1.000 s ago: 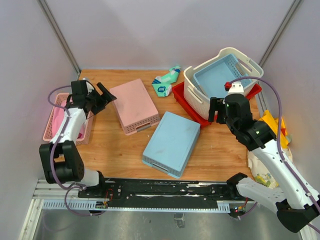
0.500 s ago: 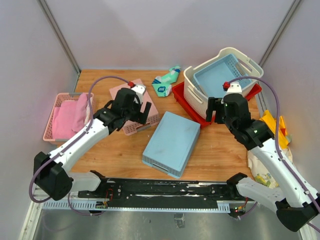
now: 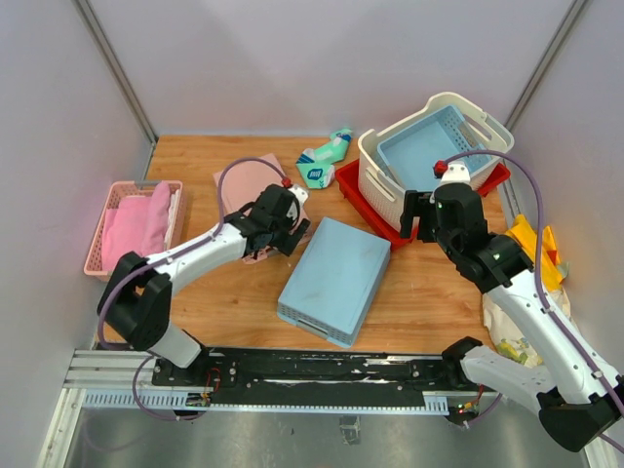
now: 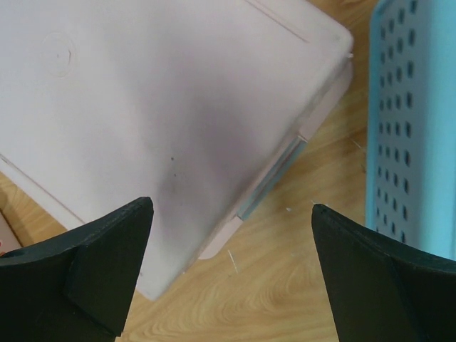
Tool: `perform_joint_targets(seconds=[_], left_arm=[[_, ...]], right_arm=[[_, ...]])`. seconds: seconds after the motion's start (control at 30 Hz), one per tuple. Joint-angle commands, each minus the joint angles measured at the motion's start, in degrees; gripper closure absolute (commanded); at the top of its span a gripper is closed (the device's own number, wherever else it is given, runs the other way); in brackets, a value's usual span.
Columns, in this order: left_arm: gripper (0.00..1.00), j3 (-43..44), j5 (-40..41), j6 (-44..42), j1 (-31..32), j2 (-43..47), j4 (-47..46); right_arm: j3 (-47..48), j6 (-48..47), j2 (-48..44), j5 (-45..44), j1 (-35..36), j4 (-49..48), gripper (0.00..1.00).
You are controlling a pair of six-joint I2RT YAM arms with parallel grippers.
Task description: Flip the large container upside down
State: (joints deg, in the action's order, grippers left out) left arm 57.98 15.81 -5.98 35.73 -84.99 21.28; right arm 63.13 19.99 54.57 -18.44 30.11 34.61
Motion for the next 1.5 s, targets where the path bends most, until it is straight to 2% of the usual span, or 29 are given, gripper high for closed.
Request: perform_joint_targets(seconds=[0.0, 0.17, 0.33, 0.4, 0.67, 0.87, 0.97, 1.1, 1.2, 1.37, 1.47], left_arm=[[0.02, 5.2, 9.0, 3.0, 0.1, -6.6, -4.0], [0.04, 14.5, 14.4, 7.8, -0.5, -17.1, 1.0], [0.21, 19.1, 11.8, 15.6, -4.3, -21.1, 0.8], [0.24, 21.0, 9.6, 19.0, -6.6, -22.6, 0.5], [0.27, 34.7, 1.1, 28.2, -14.7, -33.2, 3.0], [0.27, 43.8, -2.0, 35.9, -18.4, -40.4, 4.7], [0.27, 46.2, -3.2, 39.7, -21.0, -42.8, 5.3], [0.27, 45.3, -9.3, 45.2, -25.6, -44.5, 2.1], [0.27, 46.8, -10.7, 45.4, -27.6, -46.0, 1.8], [0.27, 48.5, -11.2, 39.3, -27.4, -44.5, 1.9], [0.22, 46.5, -5.5, 31.7, -24.7, -39.0, 1.1]], right_arm=[[-0.8, 0.3, -0.2, -0.8, -0.5, -0.6, 0.19], [-0.6, -0.9, -0.1, -2.2, -0.5, -0.5, 0.19], [-0.6, -2.9, -0.2, -4.5, -0.5, -0.2, 0.19], [-0.6, -3.6, 0.0, -4.9, -0.5, -0.1, 0.19], [1.6, -5.4, 3.6, -4.7, -0.5, 0.0, 0.18], [4.3, -7.0, 6.1, -4.9, -0.5, 0.6, 0.18], [5.3, -7.2, 6.8, -5.3, -0.5, 1.1, 0.18], [5.1, -6.7, 7.2, -5.4, -0.5, 1.2, 0.18], [5.3, -6.5, 8.0, -5.4, -0.5, 1.7, 0.18], [6.3, -6.3, 9.7, -5.5, -0.6, 1.6, 0.18], [7.0, -5.8, 10.7, -5.1, -0.5, 1.5, 0.18]])
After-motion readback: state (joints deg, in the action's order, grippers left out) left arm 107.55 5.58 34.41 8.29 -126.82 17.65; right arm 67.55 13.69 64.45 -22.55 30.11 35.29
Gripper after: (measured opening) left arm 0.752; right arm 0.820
